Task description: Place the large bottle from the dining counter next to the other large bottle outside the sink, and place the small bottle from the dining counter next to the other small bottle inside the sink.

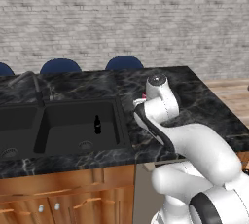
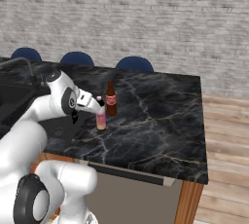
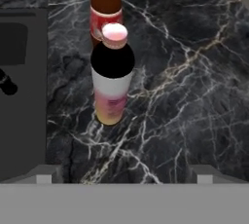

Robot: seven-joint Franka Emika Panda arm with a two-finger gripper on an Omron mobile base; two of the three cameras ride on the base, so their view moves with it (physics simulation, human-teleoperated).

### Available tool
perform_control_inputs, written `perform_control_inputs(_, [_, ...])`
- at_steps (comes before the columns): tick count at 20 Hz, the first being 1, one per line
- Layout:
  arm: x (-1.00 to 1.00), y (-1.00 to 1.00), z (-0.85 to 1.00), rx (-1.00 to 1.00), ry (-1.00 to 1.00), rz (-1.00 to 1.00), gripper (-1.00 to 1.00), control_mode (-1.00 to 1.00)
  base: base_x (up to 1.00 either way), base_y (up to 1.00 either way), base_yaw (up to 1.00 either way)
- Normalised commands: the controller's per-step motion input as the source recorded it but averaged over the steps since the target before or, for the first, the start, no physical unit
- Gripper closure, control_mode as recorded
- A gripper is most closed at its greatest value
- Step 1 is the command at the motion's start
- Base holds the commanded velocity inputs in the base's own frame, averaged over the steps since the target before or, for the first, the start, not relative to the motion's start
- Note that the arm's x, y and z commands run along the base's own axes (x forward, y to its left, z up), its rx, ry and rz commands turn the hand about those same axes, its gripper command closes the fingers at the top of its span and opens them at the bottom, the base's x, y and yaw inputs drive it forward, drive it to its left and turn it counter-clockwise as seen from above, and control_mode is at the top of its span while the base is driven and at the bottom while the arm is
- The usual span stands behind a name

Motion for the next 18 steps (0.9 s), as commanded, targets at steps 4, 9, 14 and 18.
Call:
perform_control_inputs(4, [-0.46, 0.0, -0.07, -0.02, 0.0, 0.23, -1.0, -1.0, 0.0, 0.0, 0.0])
perform_control_inputs(9, [-0.18, 0.0, 0.0, -0.07, 0.0, 0.11, -1.0, -1.0, 0.0, 0.0, 0.0])
perform_control_inputs(14, [-0.07, 0.0, 0.07, -0.05, 0.0, 0.0, -1.0, -1.0, 0.0, 0.0, 0.0])
perform_control_inputs(18, [-0.02, 0.0, 0.03, 0.0, 0.0, 0.0, -1.0, -1.0, 0.0, 0.0, 0.0])
